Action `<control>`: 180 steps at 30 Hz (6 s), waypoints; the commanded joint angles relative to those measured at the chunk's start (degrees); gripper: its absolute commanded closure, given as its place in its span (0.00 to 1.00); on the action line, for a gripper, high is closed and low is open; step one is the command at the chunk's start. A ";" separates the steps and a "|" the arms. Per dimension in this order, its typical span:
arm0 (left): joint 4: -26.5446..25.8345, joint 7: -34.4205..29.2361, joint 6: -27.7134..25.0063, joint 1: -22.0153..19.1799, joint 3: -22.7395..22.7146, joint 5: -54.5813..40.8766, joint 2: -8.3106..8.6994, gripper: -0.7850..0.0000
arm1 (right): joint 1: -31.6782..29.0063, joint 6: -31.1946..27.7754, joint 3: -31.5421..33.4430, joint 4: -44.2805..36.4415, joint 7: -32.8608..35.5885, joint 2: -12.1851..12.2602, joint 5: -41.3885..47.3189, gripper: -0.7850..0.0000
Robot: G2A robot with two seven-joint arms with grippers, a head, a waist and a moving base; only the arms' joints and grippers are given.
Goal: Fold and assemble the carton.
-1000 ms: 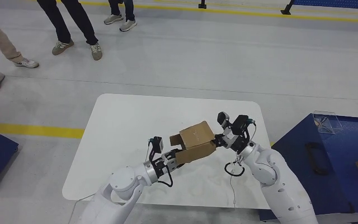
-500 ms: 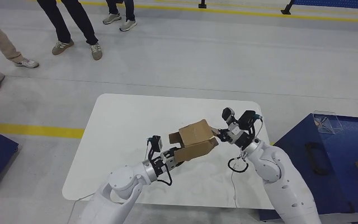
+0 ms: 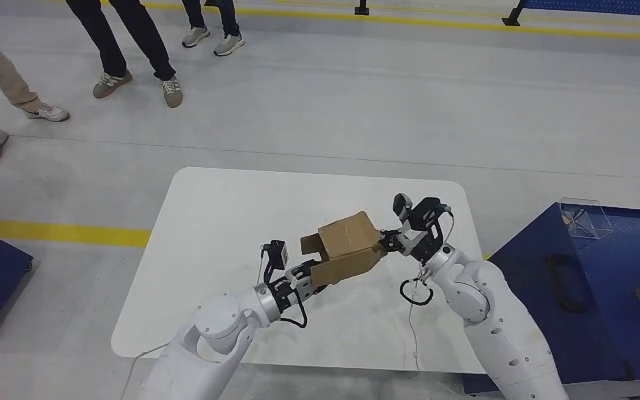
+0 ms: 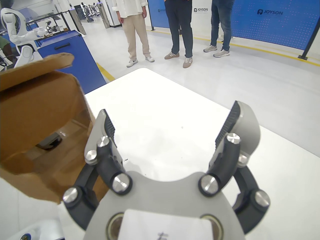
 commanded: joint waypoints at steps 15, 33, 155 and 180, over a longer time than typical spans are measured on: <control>0.89 1.57 0.74 -0.58 -0.60 -1.52 -0.35 1.00 | -0.14 -1.33 1.74 -0.21 1.41 0.09 4.05 0.00; 0.91 4.31 1.70 -0.65 -0.72 -2.32 -0.83 1.00 | -2.59 -1.41 1.00 -1.75 5.08 0.16 4.91 0.00; 1.88 0.23 2.26 -0.69 -0.27 -1.11 -1.81 1.00 | 0.25 -6.71 0.37 2.42 13.56 0.76 19.26 0.00; 1.45 0.06 2.29 -0.41 -0.60 -1.75 -1.90 1.00 | -0.66 -6.48 1.15 2.39 12.28 0.89 20.91 0.00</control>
